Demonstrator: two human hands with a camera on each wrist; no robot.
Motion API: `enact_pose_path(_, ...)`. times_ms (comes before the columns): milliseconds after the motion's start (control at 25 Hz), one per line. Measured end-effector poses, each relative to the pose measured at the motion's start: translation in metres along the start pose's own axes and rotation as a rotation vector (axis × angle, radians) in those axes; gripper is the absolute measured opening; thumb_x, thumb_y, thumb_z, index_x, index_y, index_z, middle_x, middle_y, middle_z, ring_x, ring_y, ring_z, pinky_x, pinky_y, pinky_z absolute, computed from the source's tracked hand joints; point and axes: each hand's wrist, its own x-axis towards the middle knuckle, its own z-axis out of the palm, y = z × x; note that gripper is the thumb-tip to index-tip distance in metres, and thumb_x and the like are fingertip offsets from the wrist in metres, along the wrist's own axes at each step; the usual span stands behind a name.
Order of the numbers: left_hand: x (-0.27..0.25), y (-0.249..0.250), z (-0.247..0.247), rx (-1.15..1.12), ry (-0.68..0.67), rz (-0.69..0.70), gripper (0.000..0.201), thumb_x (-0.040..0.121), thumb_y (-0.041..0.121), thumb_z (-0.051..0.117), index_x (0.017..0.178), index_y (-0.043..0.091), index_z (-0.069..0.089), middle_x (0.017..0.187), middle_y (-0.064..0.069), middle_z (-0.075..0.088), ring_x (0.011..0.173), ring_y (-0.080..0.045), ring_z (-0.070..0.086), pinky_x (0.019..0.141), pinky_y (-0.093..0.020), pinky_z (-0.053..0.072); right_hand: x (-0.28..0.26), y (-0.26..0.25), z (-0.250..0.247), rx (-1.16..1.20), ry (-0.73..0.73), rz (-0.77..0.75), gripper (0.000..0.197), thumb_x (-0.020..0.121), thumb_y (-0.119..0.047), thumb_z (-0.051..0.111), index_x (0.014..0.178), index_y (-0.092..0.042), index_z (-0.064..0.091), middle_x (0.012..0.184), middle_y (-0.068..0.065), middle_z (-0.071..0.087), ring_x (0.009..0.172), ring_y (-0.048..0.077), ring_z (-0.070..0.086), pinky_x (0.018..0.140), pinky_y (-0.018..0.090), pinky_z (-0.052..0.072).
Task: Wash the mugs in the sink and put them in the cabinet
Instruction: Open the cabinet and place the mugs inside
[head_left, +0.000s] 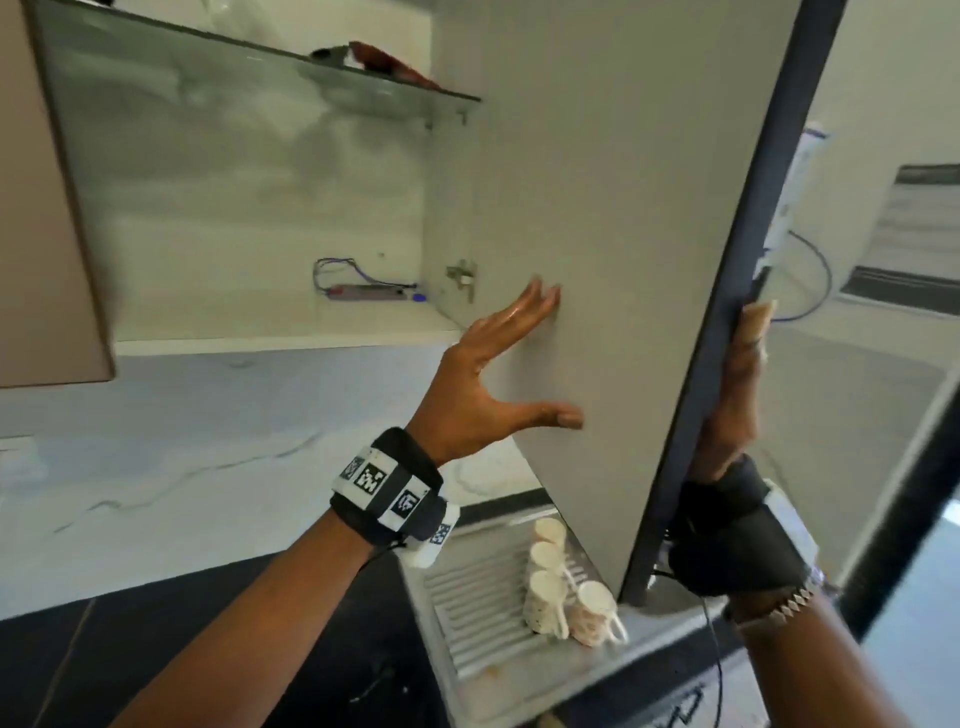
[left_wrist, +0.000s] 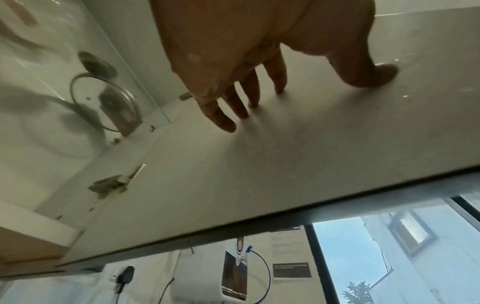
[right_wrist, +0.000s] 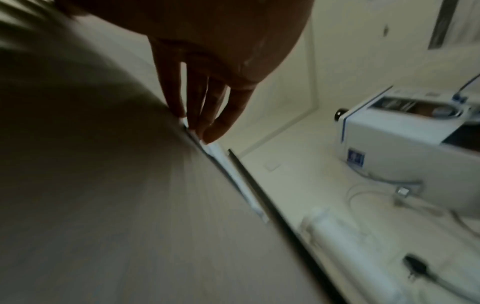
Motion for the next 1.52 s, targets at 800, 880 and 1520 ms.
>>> enact_pose_path(800, -0.027, -0.107, 0.127, 0.198, 0.143, 0.229, 0.057, 0.094, 0.020, 0.075, 0.147, 0.013, 0.055, 0.162, -0.017, 0.039, 0.150, -0.029, 0.037, 0.116, -0.047, 0.042, -0.088, -0.006, -0.038, -0.869, 0.481, -0.426, 0.055, 0.091, -0.029, 0.075, 0.129, 0.008, 0.059, 0.135, 0.028, 0.055, 0.126, 0.042, 0.053, 0.087, 0.063, 0.051)
enact_pose_path(880, -0.055, -0.140, 0.122, 0.143, 0.144, 0.143, 0.057, 0.092, 0.017, 0.074, 0.145, 0.015, 0.055, 0.156, -0.013, 0.044, 0.141, -0.024, 0.046, 0.107, -0.043, 0.050, -0.105, 0.000, -0.011, -0.910, 0.411, -0.544, 0.034, 0.092, -0.023, 0.069, 0.112, 0.005, 0.065, 0.122, 0.023, 0.061, 0.116, 0.036, 0.056, 0.082, 0.063, 0.051)
enact_pose_path(1520, -0.224, -0.360, 0.249, 0.283, -0.716, -0.877, 0.088, 0.084, 0.057, 0.067, 0.154, 0.020, 0.029, 0.152, -0.012, 0.044, 0.131, -0.035, 0.054, 0.101, -0.045, 0.049, -0.210, 0.403, 0.003, -0.995, -0.537, 1.054, 0.057, 0.090, -0.026, 0.071, 0.142, -0.016, 0.051, 0.143, 0.010, 0.053, 0.132, 0.029, 0.053, 0.109, 0.036, 0.044)
